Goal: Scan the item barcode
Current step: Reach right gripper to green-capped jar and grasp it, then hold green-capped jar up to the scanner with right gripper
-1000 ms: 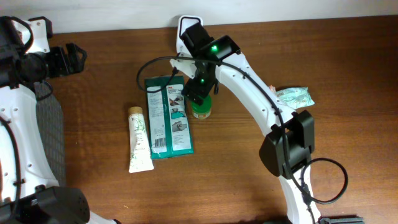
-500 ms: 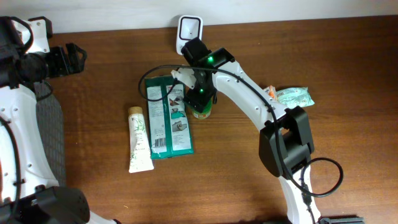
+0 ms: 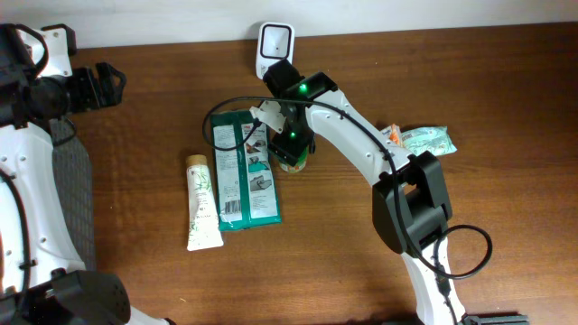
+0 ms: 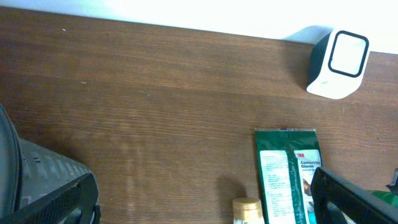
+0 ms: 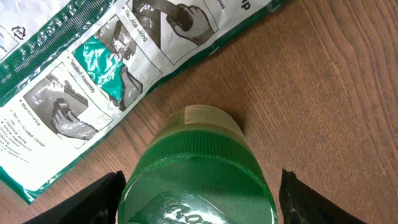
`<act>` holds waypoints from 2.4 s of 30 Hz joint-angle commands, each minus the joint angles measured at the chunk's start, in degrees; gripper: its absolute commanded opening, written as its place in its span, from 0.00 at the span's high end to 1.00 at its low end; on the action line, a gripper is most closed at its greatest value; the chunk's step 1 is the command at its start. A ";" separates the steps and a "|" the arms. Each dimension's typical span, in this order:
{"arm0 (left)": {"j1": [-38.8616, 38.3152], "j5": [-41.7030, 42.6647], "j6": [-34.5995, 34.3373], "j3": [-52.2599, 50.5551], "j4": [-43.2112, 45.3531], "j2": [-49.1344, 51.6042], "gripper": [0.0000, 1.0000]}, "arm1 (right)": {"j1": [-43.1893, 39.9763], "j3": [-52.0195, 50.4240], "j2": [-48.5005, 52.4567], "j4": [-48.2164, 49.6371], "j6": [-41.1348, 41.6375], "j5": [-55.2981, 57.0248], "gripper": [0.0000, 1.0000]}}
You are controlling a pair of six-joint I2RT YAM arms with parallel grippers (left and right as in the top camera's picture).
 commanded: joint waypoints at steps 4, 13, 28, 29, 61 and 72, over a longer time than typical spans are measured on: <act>0.24 0.02 0.13 0.68 0.09 -0.35 0.01 | -0.26 -1.16 0.85 -0.66 0.52 -0.33 0.24; 0.24 0.02 0.13 0.68 0.09 -0.35 0.01 | -0.33 -2.34 0.85 0.61 0.50 -0.28 0.24; 0.24 0.02 0.11 0.68 0.09 -0.35 0.01 | -0.33 6.62 -2.27 -3.45 17.35 -0.57 0.75; 0.24 0.02 0.13 0.68 0.09 -0.35 0.01 | -0.33 8.59 -2.27 -4.50 20.33 -1.53 0.79; 0.24 0.02 0.13 0.68 0.09 -0.35 0.01 | -3.52 15.43 7.56 42.64 -10.64 15.19 0.54; 0.24 0.02 0.13 0.68 0.09 -0.35 0.01 | -7.76 15.43 13.81 61.55 -33.24 14.45 0.46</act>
